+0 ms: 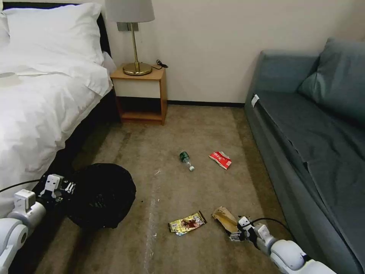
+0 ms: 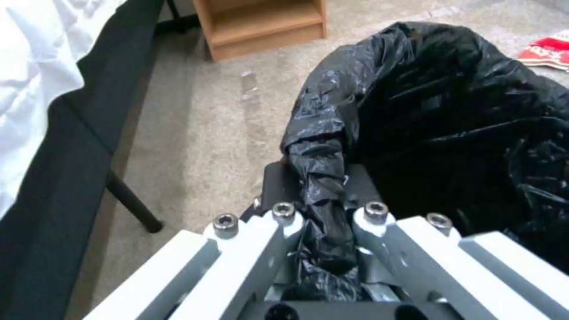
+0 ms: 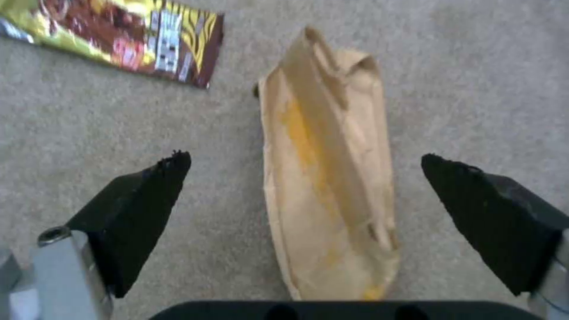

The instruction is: Pick up the trash bin, then pick up the garbage on the floor and place it into the trash bin.

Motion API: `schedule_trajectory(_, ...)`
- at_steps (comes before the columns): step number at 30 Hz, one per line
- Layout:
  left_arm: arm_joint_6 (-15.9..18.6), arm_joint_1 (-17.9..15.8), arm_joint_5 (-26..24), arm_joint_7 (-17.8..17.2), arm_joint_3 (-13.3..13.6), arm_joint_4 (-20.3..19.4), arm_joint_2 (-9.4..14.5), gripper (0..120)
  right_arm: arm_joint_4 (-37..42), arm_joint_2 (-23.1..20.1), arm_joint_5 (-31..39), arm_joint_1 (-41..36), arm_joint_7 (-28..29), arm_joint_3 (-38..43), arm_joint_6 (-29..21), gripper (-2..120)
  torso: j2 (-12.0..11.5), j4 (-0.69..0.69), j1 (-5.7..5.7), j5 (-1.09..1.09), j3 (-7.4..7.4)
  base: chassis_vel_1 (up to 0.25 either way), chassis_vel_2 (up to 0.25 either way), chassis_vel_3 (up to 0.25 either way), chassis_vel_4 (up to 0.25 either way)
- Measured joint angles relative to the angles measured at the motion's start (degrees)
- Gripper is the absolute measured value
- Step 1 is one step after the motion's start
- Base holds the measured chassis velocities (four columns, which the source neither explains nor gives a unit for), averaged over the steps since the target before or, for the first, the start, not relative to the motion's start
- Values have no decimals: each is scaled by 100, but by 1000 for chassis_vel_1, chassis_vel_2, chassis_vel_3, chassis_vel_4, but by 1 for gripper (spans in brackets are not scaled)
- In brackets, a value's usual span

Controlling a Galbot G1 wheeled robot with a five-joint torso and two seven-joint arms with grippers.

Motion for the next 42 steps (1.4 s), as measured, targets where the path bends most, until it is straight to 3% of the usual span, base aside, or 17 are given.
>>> schedule_trajectory(2, -29, -10, 63, 53, 62, 0, -40, 4, -458, 203, -251, 56, -72, 84, 299, 100, 0, -2, 0, -1, 0, 0, 0, 0, 0)
schedule_trajectory(7, -32, -1, 65, 57, 70, -36, -41, 4, -669, 296, -278, 150, -94, 124, 389, 100, 0, -1, 0, -2, 0, 0, 0, 0, 0)
schedule_trajectory(13, -37, 135, 56, 59, 20, -256, -48, 4, -1707, 709, -539, 720, -260, 23, 865, 100, 0, 0, 0, 0, 0, 0, 0, 0, 0)
schedule_trajectory(17, -57, 324, 38, 75, -132, -428, -47, 4, -2506, 1187, -877, 1118, -389, 62, 1232, 100, 0, -1, 1, -5, 0, 0, 0, 0, 0)
schedule_trajectory(20, -95, 546, 10, 142, -339, -577, 5, 4, -3169, 1597, -974, 1401, -442, 121, 1484, 100, 0, 2, 1, 3, 0, 0, 0, 0, 0)
schedule_trajectory(23, -110, 663, 1, 165, -444, -632, 31, 4, -3409, 1714, -1009, 1489, -542, 169, 1571, 100, 0, 1, 0, -8, -1, 0, 0, 0, 0)
schedule_trajectory(28, -146, 812, -6, 215, -578, -705, 30, 4, -3520, 1770, -1006, 1497, -834, 215, 1657, 98, 1, -2, 0, -7, -2, 0, 0, 0, 0)
schedule_trajectory(32, -148, 848, 1, 224, -566, -768, -18, 4, -3521, 1864, -989, 1438, -1132, 291, 1768, 82, 1, -3, 0, -3, -2, 0, 0, 0, 0)
schedule_trajectory(42, -159, 887, 34, 227, -537, -777, -69, 4, -3201, 1774, -935, 1299, -1176, 343, 1764, 45, -1, 4, 2, 9, 2, 0, 0, 0, 0)
